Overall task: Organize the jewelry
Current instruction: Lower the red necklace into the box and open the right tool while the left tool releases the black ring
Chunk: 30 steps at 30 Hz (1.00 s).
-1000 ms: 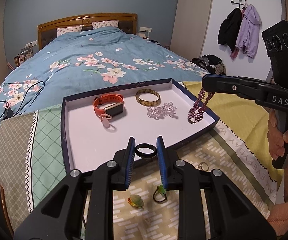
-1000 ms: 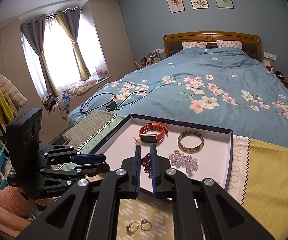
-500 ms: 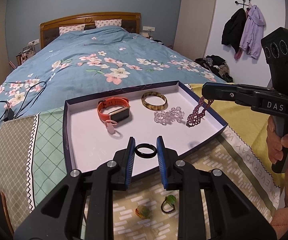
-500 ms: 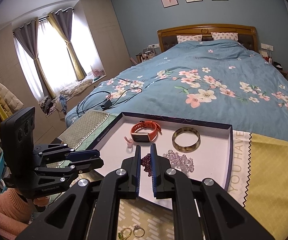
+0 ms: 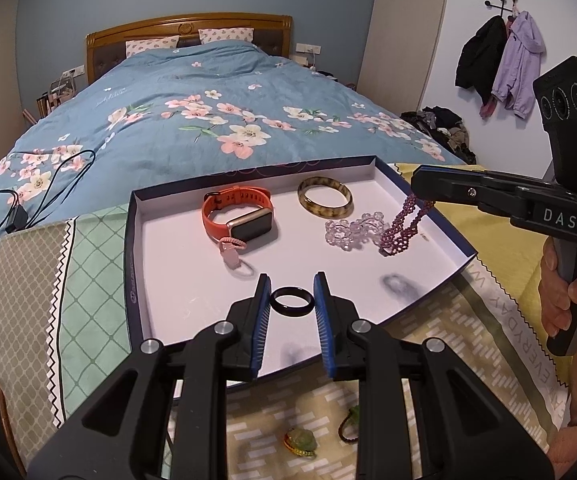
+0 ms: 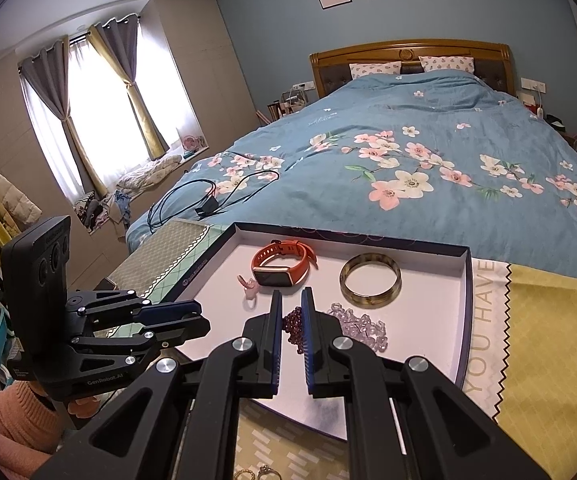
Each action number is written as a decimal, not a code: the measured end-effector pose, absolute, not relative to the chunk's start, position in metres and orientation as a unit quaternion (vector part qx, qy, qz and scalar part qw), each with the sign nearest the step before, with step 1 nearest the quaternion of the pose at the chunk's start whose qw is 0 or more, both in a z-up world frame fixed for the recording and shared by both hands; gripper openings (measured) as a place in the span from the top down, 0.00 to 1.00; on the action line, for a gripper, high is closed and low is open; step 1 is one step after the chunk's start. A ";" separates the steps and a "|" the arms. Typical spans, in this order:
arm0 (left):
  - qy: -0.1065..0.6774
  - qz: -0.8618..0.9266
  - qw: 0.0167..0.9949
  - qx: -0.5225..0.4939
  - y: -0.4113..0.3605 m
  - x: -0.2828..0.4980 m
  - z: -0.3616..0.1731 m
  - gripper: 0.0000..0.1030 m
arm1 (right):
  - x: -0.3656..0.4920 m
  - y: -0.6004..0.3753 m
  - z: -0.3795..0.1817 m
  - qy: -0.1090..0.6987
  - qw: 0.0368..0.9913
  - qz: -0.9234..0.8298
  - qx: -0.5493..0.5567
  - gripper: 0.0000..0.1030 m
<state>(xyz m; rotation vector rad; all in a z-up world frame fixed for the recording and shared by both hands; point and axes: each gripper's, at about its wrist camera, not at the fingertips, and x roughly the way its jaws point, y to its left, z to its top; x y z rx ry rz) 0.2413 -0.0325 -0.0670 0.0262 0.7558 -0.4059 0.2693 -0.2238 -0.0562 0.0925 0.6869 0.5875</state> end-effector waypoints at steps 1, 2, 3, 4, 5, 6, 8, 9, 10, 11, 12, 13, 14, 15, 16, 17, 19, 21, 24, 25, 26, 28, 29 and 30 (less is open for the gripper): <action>0.367 -0.196 0.909 0.013 -0.033 0.242 -0.068 0.78 | 0.270 -0.224 -0.057 0.333 0.898 0.283 0.046 0.92; 0.368 -0.195 0.909 0.012 -0.034 0.243 -0.068 0.78 | 0.271 -0.224 -0.058 0.334 0.898 0.282 0.046 0.92; 0.369 -0.195 0.909 0.013 -0.034 0.244 -0.069 0.79 | 0.273 -0.224 -0.059 0.335 0.898 0.281 0.047 0.92; 0.370 -0.195 0.909 0.013 -0.035 0.245 -0.069 0.79 | 0.273 -0.224 -0.060 0.336 0.898 0.281 0.047 0.92; 0.370 -0.194 0.909 0.013 -0.035 0.246 -0.069 0.79 | 0.275 -0.224 -0.060 0.337 0.898 0.280 0.048 0.92; 0.370 -0.195 0.908 0.013 -0.035 0.246 -0.069 0.79 | 0.276 -0.224 -0.061 0.338 0.897 0.280 0.049 0.92; 0.372 -0.194 0.907 0.012 -0.036 0.249 -0.071 0.79 | 0.278 -0.224 -0.062 0.339 0.897 0.278 0.049 0.92; 0.373 -0.194 0.907 0.013 -0.036 0.250 -0.072 0.78 | 0.279 -0.224 -0.062 0.340 0.897 0.278 0.050 0.92; 0.375 -0.194 0.907 0.013 -0.037 0.251 -0.072 0.78 | 0.279 -0.224 -0.063 0.340 0.897 0.279 0.050 0.92; 0.375 -0.193 0.906 0.013 -0.037 0.252 -0.073 0.78 | 0.280 -0.224 -0.063 0.340 0.897 0.278 0.050 0.92; 0.376 -0.192 0.906 0.014 -0.037 0.254 -0.074 0.79 | 0.279 -0.225 -0.063 0.340 0.897 0.277 0.049 0.92; 0.377 -0.191 0.906 0.014 -0.038 0.255 -0.074 0.79 | 0.280 -0.224 -0.063 0.340 0.897 0.277 0.049 0.92; 0.377 -0.190 0.906 0.015 -0.038 0.256 -0.074 0.79 | 0.282 -0.224 -0.064 0.341 0.897 0.276 0.049 0.92; 0.378 -0.190 0.906 0.017 -0.039 0.257 -0.075 0.79 | 0.283 -0.224 -0.064 0.342 0.897 0.275 0.050 0.92; 0.379 -0.189 0.906 0.018 -0.040 0.258 -0.075 0.79 | 0.284 -0.223 -0.065 0.343 0.897 0.275 0.050 0.92; 0.379 -0.188 0.906 0.019 -0.041 0.258 -0.076 0.79 | 0.286 -0.223 -0.066 0.344 0.897 0.274 0.051 0.92; 0.381 -0.187 0.905 0.021 -0.042 0.261 -0.077 0.79 | 0.287 -0.222 -0.066 0.346 0.896 0.274 0.051 0.92; 0.382 -0.186 0.905 0.021 -0.043 0.263 -0.078 0.79 | 0.289 -0.221 -0.067 0.346 0.896 0.274 0.051 0.92; 0.383 -0.185 0.905 0.022 -0.044 0.266 -0.080 0.78 | 0.291 -0.221 -0.068 0.348 0.895 0.273 0.052 0.92; 0.383 -0.183 0.905 0.022 -0.044 0.267 -0.080 0.79 | 0.291 -0.221 -0.068 0.348 0.895 0.273 0.052 0.92; 0.384 -0.182 0.905 0.022 -0.044 0.268 -0.081 0.79 | 0.292 -0.221 -0.069 0.349 0.895 0.273 0.052 0.92; 0.385 -0.181 0.905 0.021 -0.044 0.270 -0.082 0.78 | 0.294 -0.221 -0.071 0.349 0.895 0.272 0.052 0.92; 0.385 -0.180 0.905 0.021 -0.044 0.271 -0.083 0.78 | 0.295 -0.220 -0.072 0.350 0.895 0.271 0.052 0.92; 0.386 -0.179 0.905 0.021 -0.044 0.272 -0.083 0.79 | 0.295 -0.221 -0.072 0.350 0.895 0.271 0.053 0.92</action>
